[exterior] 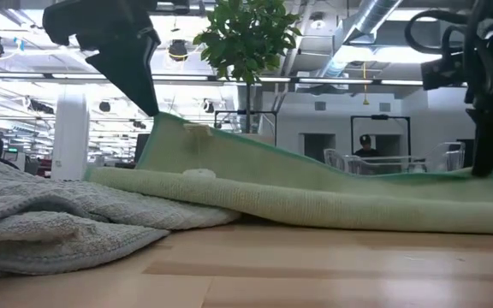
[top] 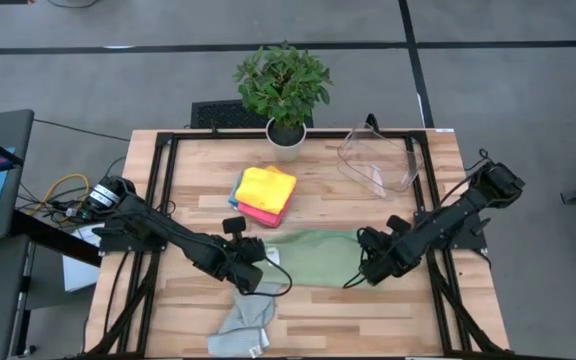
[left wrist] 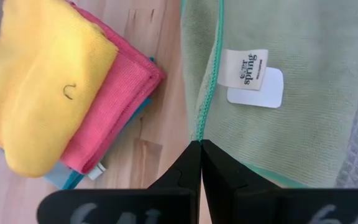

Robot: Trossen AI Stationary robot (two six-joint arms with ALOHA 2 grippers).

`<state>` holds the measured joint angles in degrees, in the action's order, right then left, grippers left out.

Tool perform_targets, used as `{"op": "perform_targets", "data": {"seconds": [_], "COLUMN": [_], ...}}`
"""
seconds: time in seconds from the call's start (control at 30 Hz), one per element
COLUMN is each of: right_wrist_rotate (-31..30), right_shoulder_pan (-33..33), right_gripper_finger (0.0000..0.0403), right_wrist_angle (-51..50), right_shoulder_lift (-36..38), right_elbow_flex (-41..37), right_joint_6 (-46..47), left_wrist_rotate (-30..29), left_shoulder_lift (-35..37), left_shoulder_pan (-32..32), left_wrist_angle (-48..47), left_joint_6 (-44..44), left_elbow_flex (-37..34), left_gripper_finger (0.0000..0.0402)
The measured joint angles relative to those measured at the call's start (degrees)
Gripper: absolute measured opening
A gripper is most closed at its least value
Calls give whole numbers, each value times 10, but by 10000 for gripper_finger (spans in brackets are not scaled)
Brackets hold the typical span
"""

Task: Fold microfiber towels
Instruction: Fold the light green microfiber towel

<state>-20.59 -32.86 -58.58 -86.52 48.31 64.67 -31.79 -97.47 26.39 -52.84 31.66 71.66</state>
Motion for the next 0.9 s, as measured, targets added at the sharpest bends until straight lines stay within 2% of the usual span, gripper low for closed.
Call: {"op": "perform_targets", "data": {"seconds": [0.17, 0.27, 0.43, 0.57, 0.73, 0.9], "right_wrist_rotate": [5, 13, 16, 1, 5, 69], "right_shoulder_pan": [6, 12, 23, 24, 12, -33], "right_gripper_finger": [73, 100, 163, 215, 238, 234], "right_wrist_angle": [7, 7, 4, -10, -56, 1], "right_shoulder_lift": [0, 0, 15, 60, 128, 152], "right_elbow_flex": [0, 0, 0, 0, 0, 0], "right_joint_6": [-5, -2, 12, 33, 128, 254], "left_wrist_rotate": [2, 25, 54, 56, 52, 48], "left_shoulder_lift": [-1, -1, -1, 1, 23, 31], "left_shoulder_pan": [-1, -4, -19, -33, -31, -6], "left_wrist_angle": [8, 27, 8, -17, 10, 92], "left_joint_6": [6, -5, -6, 25, 77, 117], "left_elbow_flex": [0, 0, 0, 0, 0, 1], "left_gripper_finger": [2, 18, 82, 142, 177, 173]}}
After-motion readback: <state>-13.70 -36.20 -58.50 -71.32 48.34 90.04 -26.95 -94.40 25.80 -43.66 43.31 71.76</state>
